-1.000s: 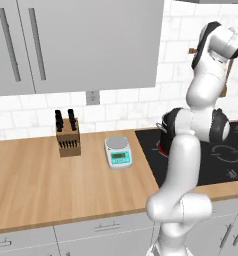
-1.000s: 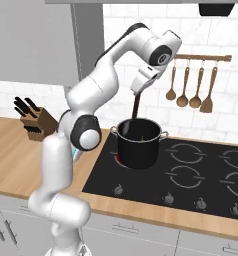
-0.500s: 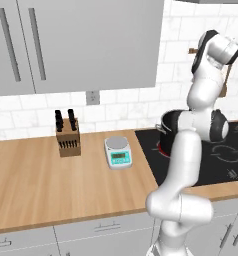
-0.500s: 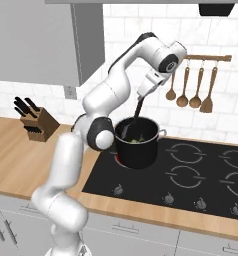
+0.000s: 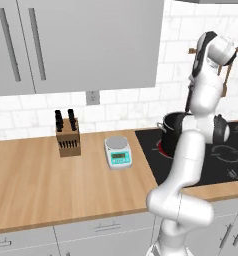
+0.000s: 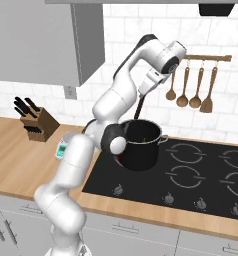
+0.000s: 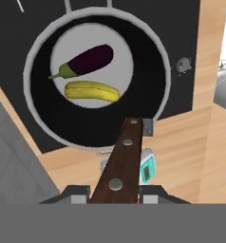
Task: Put the eggplant and cucumber in the pot. Retrieve the spatula and lightly stir the vegetables in the pot.
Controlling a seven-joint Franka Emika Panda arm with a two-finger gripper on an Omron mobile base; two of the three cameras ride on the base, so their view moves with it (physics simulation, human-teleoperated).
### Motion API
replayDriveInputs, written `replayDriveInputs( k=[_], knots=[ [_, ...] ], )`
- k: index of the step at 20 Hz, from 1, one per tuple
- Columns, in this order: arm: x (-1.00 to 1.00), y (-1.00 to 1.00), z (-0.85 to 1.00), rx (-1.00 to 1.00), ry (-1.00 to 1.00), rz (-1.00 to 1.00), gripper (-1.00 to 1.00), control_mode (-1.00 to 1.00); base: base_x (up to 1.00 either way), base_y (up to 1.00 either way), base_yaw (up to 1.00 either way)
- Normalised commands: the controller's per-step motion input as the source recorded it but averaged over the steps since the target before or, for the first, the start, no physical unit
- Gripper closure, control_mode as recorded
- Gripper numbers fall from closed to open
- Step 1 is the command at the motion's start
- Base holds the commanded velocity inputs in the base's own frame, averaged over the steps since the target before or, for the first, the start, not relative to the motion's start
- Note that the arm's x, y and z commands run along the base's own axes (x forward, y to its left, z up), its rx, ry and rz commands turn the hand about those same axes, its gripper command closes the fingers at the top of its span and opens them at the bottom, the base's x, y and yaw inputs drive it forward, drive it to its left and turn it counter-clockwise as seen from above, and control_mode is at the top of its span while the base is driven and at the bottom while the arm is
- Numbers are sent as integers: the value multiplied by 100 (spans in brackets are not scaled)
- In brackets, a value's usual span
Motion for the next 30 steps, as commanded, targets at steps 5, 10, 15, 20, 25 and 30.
replayDriveInputs(
  k=[5, 10, 15, 20, 25, 30],
  knots=[
    [24, -12, 8, 0, 0, -4, 100, -100, 0, 0, 0],
    [6, -14, 3, 0, 0, -7, 100, -100, 0, 0, 0],
    [0, -5, -13, -4, 0, -5, 100, -100, 0, 0, 0],
    [0, -1, -37, -2, 0, -1, 100, -100, 0, 0, 0],
    [0, 0, -38, -1, 0, 0, 100, -100, 0, 0, 0],
    [0, 0, -47, 0, 0, 0, 100, -100, 0, 0, 0]
  ],
)
